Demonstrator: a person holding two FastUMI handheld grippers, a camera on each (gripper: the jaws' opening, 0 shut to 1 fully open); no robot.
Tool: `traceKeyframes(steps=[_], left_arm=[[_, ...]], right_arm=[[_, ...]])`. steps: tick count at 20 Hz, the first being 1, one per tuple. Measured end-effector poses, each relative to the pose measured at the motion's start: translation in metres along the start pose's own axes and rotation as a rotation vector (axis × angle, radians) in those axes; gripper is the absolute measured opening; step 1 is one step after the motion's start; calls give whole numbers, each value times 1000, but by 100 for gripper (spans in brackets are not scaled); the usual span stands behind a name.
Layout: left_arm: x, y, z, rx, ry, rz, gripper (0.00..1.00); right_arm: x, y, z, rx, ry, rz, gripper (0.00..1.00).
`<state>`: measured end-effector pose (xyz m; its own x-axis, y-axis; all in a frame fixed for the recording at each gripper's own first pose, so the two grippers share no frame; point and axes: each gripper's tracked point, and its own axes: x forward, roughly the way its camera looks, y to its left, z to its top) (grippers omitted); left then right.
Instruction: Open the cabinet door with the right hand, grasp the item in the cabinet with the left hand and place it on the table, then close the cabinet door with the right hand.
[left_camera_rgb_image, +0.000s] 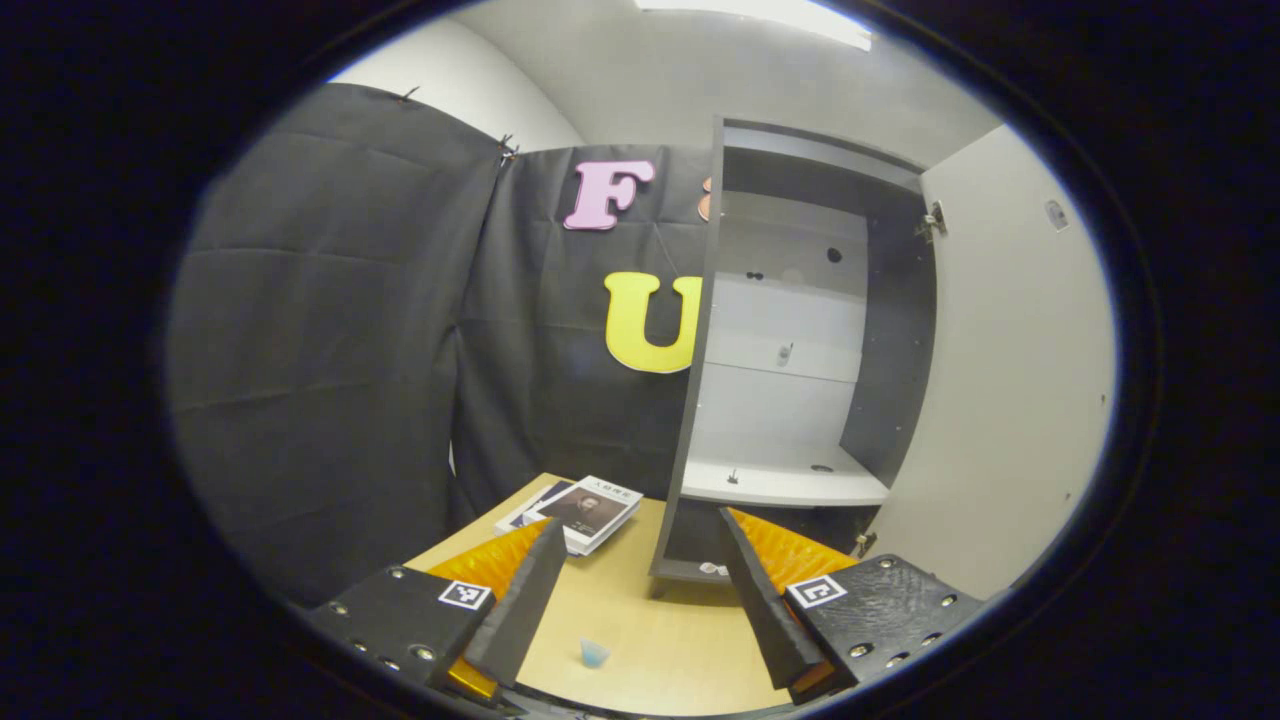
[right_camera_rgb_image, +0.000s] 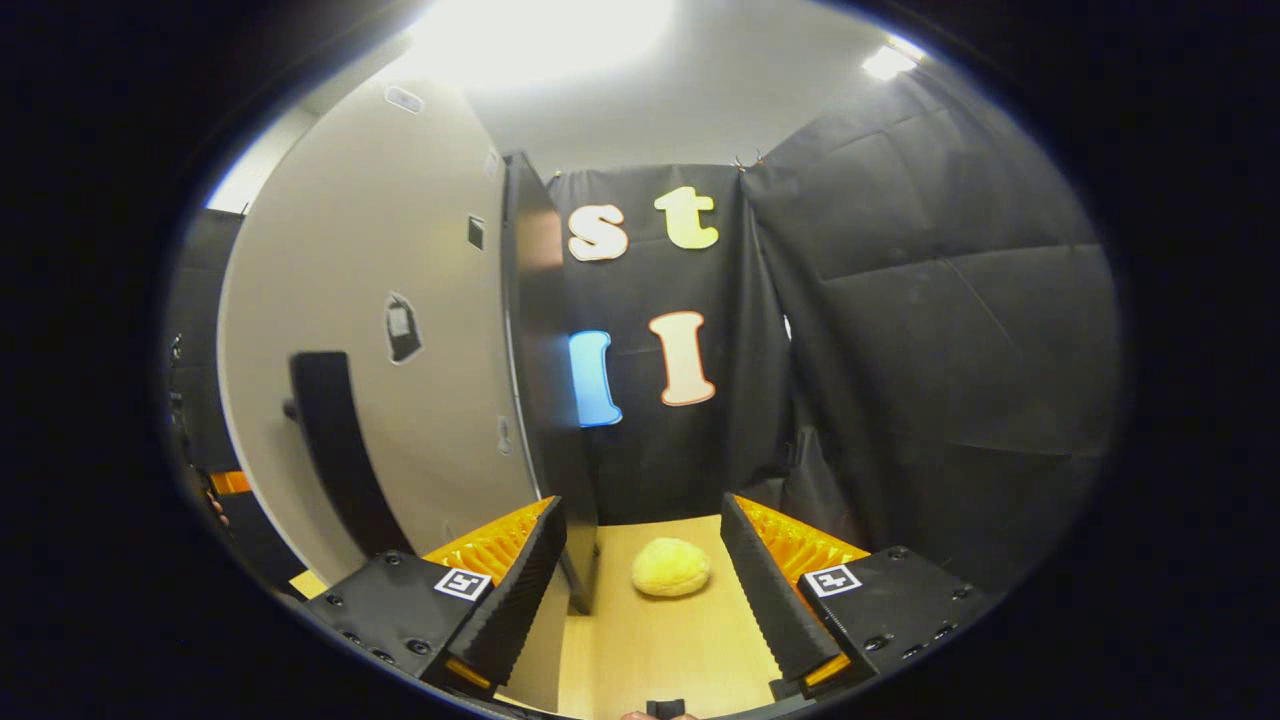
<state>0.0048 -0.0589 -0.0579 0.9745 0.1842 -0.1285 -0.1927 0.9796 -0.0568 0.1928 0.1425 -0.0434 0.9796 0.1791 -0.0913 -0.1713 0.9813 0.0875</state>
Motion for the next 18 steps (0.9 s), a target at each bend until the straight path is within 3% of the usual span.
traceKeyframes(steps=[3,5,6,13,14,15,16,18], left_arm=[[9,15,-7,-1,24,-24,92],[14,27,-8,8,28,-46,92],[18,32,-10,14,34,-56,92],[35,58,-11,15,52,-120,92],[35,61,-11,14,52,-127,92],[36,63,-11,15,53,-135,92],[37,66,-11,18,51,-142,92],[38,74,-9,34,43,-153,91]], right_arm=[[-14,22,11,-29,3,16,92],[-23,22,16,-85,-1,-33,96],[-24,20,18,-105,-6,-65,91],[-41,43,14,-84,-2,-165,96],[-43,47,16,-93,-8,-175,91],[-44,52,14,-92,-11,-179,96],[-45,59,12,-84,-14,-181,91],[-47,72,10,-68,-21,-179,96]])
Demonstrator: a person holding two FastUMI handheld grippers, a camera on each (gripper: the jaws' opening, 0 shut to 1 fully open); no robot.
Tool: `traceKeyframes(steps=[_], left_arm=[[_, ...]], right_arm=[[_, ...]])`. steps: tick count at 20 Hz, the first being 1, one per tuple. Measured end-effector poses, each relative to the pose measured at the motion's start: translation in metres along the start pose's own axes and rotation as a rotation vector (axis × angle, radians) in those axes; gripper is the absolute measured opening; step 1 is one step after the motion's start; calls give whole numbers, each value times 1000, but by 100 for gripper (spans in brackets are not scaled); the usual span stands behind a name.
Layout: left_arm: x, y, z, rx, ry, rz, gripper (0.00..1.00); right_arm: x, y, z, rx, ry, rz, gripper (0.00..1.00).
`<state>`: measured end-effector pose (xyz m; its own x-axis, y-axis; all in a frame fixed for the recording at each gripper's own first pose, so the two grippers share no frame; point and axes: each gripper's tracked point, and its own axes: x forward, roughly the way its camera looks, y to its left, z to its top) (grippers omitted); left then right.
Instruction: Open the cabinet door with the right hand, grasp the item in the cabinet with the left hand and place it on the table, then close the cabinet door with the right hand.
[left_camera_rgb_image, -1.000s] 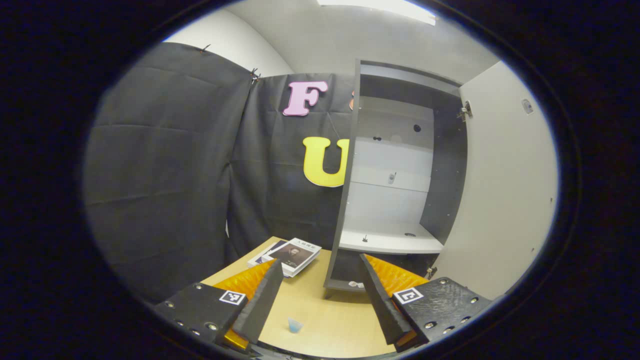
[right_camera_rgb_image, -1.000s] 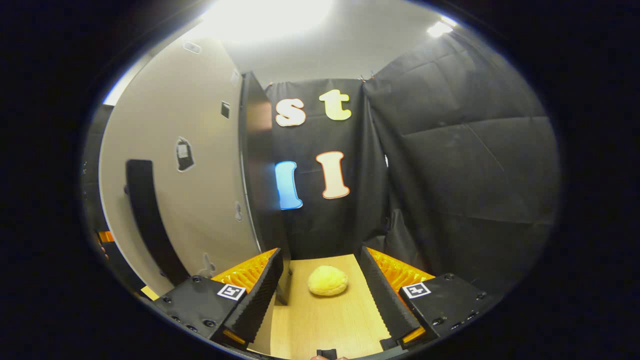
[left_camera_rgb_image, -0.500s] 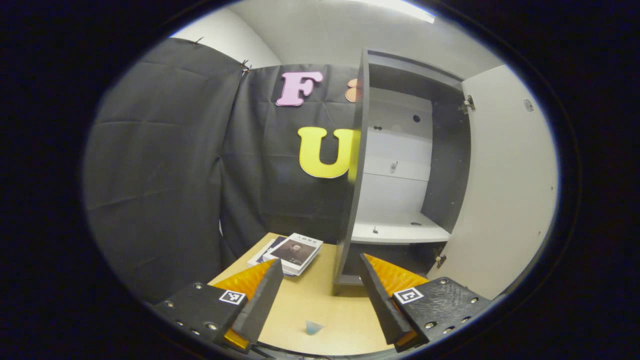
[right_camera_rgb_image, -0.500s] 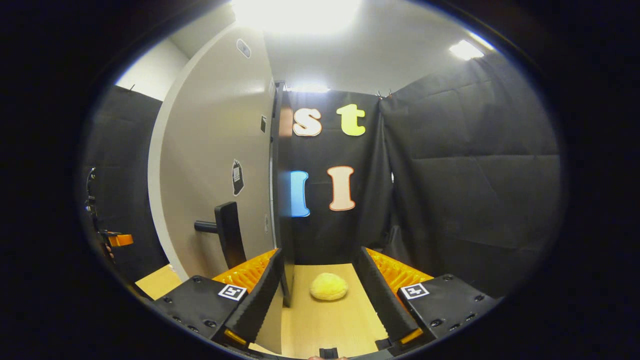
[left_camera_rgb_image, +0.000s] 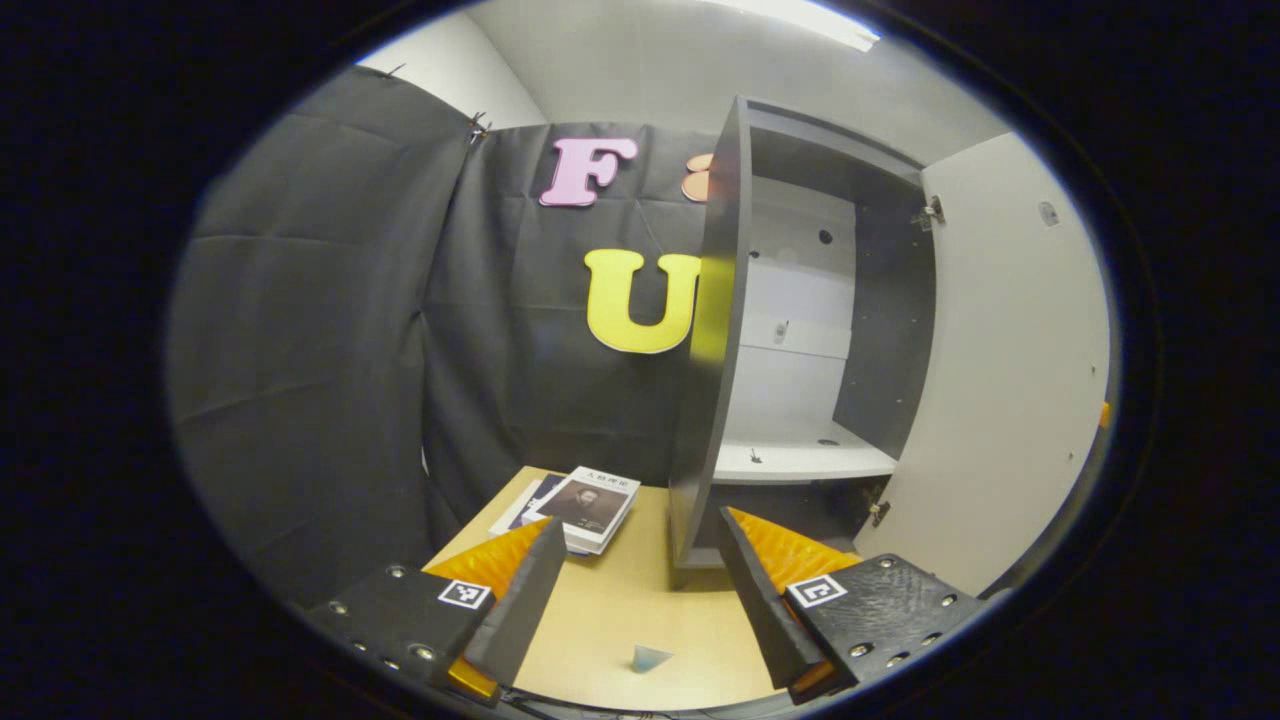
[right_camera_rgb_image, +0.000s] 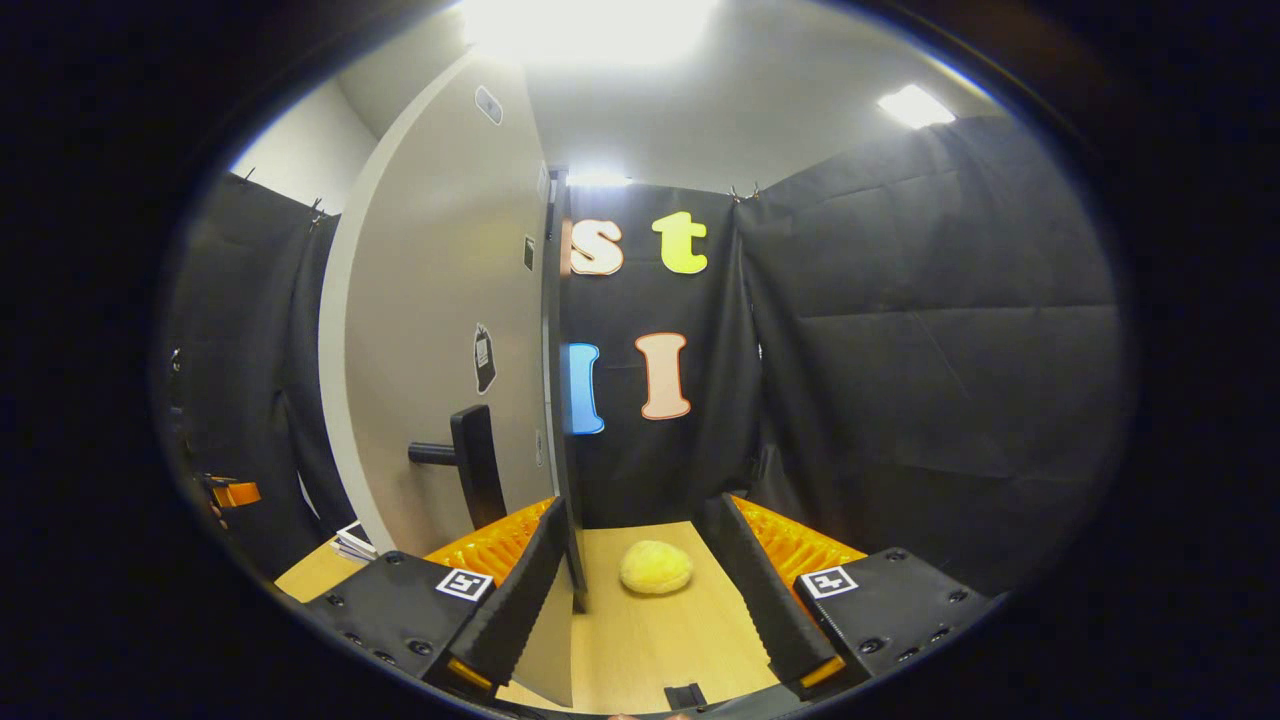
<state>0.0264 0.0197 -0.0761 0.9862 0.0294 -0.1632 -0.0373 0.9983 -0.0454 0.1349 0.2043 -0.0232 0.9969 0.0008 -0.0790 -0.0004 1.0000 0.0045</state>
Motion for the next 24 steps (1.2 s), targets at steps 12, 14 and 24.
traceKeyframes(steps=[12,14,24], left_arm=[[-7,49,-9,43,11,25,91],[-8,55,-12,35,14,28,91],[-30,79,-23,8,16,73,91]], right_arm=[[0,111,-17,204,4,172,96],[2,126,-15,190,1,197,97],[22,202,-13,137,8,326,97]])
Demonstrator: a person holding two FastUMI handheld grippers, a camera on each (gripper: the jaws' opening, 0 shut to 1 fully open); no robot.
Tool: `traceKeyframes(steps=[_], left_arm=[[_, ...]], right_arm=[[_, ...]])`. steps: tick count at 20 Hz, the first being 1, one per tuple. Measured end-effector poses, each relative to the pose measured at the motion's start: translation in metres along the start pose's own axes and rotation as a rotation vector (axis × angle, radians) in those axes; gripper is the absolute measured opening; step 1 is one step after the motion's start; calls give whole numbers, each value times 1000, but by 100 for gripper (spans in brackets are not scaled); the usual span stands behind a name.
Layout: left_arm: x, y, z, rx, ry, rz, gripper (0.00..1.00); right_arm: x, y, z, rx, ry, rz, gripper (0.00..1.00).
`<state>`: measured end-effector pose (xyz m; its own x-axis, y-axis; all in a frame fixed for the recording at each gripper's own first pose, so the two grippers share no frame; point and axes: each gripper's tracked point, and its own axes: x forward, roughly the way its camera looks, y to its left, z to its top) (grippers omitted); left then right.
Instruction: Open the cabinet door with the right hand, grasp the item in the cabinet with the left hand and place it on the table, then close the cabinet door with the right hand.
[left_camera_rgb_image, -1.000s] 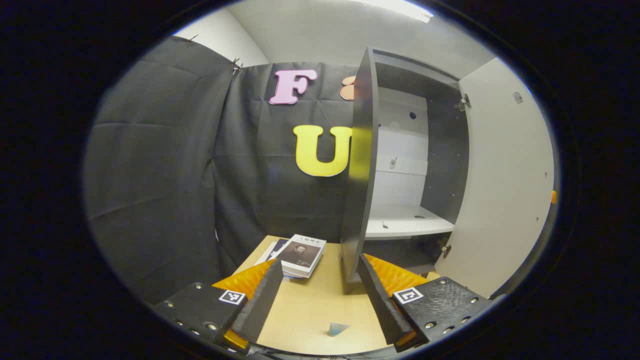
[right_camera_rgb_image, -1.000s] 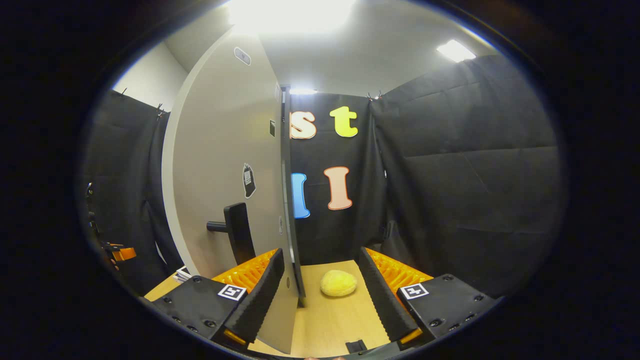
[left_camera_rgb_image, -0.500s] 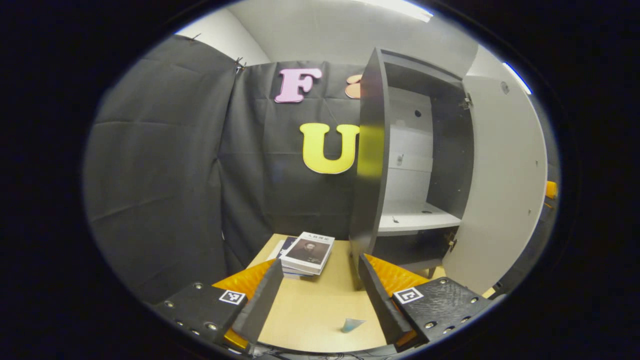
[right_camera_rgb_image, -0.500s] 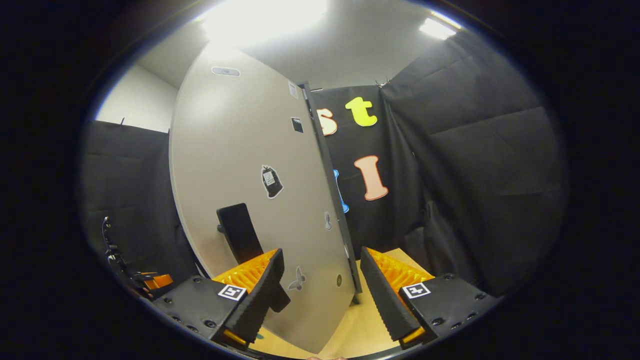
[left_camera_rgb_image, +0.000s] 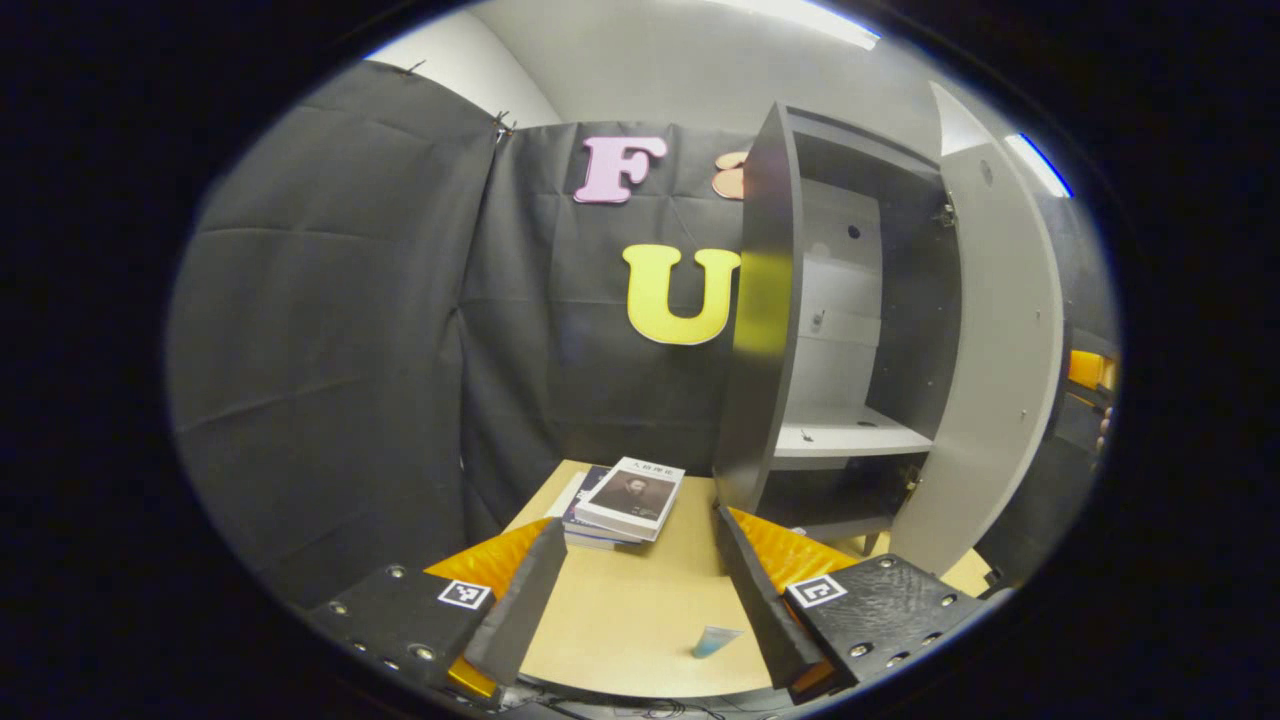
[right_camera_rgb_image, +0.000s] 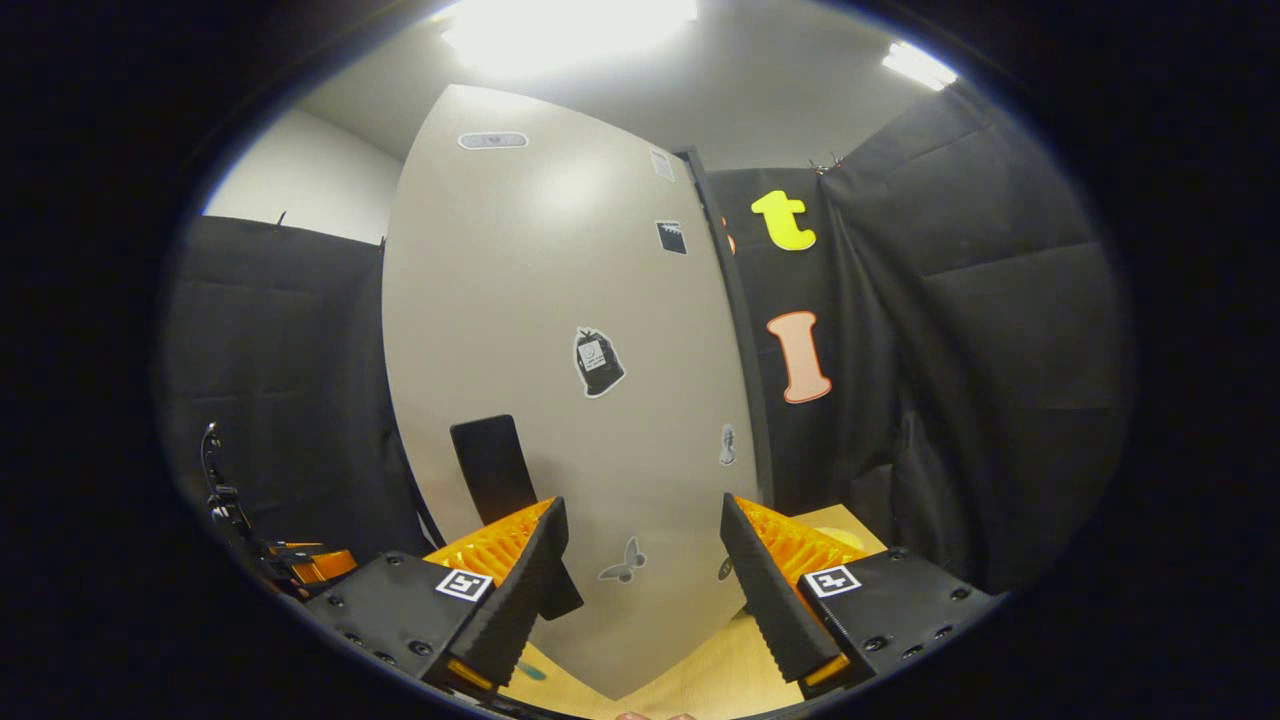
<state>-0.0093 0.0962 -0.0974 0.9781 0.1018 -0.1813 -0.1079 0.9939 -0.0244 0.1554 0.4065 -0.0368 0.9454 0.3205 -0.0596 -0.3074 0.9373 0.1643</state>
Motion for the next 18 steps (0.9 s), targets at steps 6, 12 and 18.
traceKeyframes(steps=[6,12,18], left_arm=[[-12,8,3,-12,-9,18,92],[-21,-5,2,5,-7,34,91],[-27,-51,17,49,-26,38,91]], right_arm=[[36,40,6,-23,-9,88,97],[44,42,10,-38,-11,121,97],[31,8,19,-16,-6,90,98]])
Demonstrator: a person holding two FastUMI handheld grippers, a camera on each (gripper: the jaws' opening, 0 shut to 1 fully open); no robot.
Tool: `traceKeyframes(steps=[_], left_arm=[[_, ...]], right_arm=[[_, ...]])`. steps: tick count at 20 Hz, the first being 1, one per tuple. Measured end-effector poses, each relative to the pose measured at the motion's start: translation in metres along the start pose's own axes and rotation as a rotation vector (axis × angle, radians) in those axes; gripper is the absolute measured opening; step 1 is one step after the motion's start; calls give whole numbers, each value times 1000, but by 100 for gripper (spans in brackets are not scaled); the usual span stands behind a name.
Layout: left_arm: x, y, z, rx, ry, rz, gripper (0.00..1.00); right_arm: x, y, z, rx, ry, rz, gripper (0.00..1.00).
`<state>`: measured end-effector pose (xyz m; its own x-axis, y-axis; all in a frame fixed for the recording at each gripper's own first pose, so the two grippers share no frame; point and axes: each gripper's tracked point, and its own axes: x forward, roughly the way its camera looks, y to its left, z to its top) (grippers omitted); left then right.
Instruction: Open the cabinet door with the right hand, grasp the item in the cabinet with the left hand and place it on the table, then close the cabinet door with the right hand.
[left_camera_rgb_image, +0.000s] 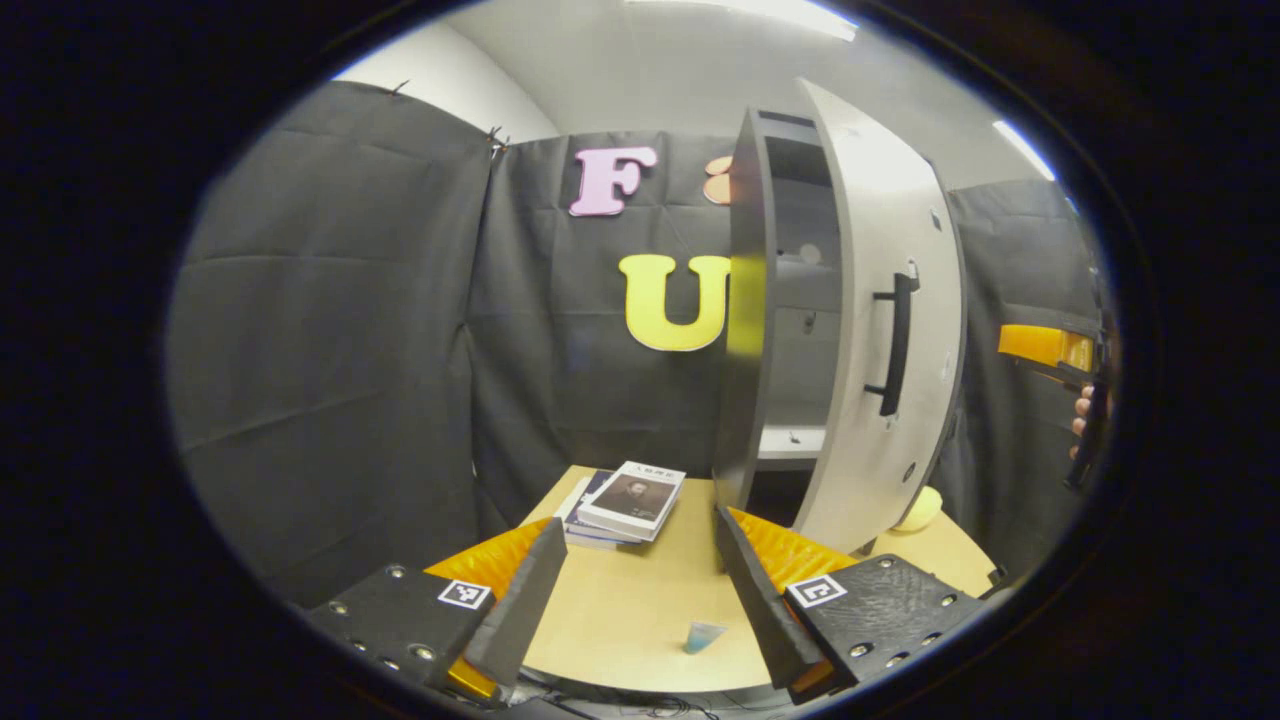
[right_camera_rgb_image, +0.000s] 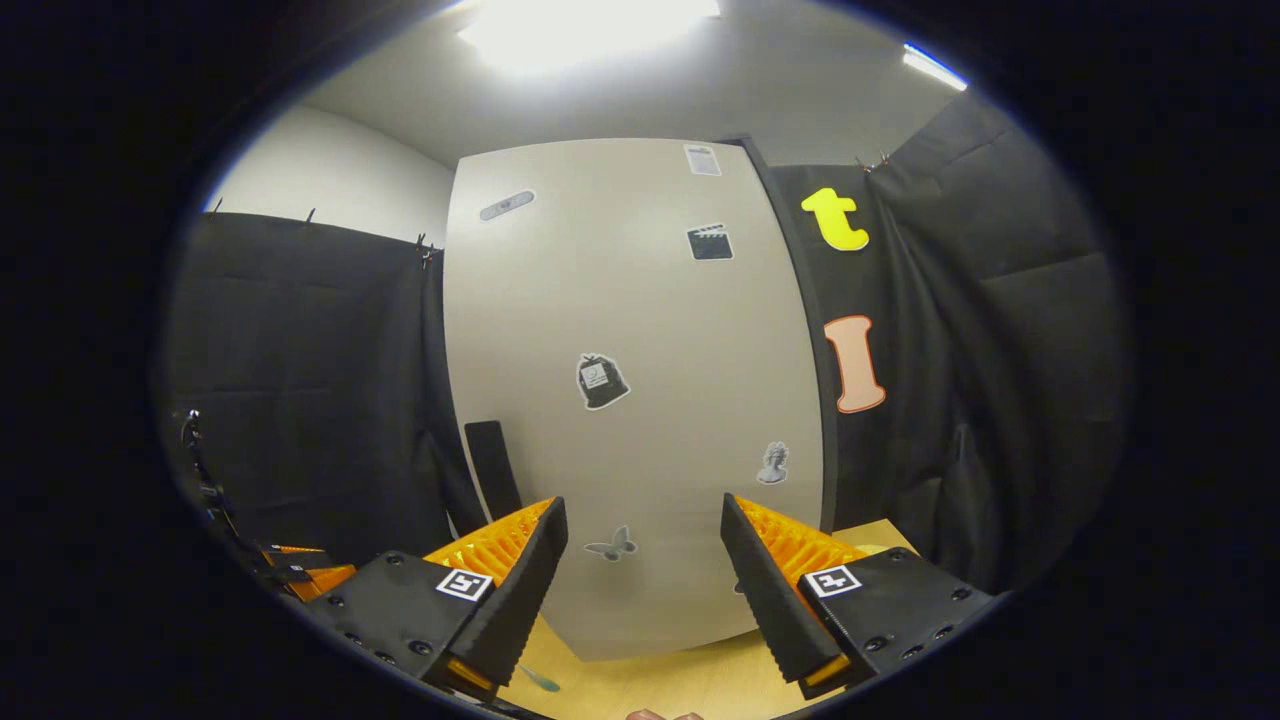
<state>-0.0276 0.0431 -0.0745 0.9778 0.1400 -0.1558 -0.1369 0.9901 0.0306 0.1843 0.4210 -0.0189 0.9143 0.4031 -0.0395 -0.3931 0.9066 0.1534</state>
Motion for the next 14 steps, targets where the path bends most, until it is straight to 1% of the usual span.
traceKeyframes(steps=[3,5,8,10,14], left_arm=[[-4,-34,11,-17,-16,-20,92],[-8,-52,23,-5,-37,-28,91],[-12,-78,42,48,-73,-31,92],[-13,-95,49,64,-82,-20,91],[-11,-135,46,-4,-76,-26,92]], right_arm=[[-5,-43,7,-14,5,-56,97],[-5,-66,12,-26,-9,-76,98],[-12,-88,23,-27,-28,-53,97],[-17,-108,36,-24,-41,-49,98],[-28,-142,57,-19,-79,-49,97]])
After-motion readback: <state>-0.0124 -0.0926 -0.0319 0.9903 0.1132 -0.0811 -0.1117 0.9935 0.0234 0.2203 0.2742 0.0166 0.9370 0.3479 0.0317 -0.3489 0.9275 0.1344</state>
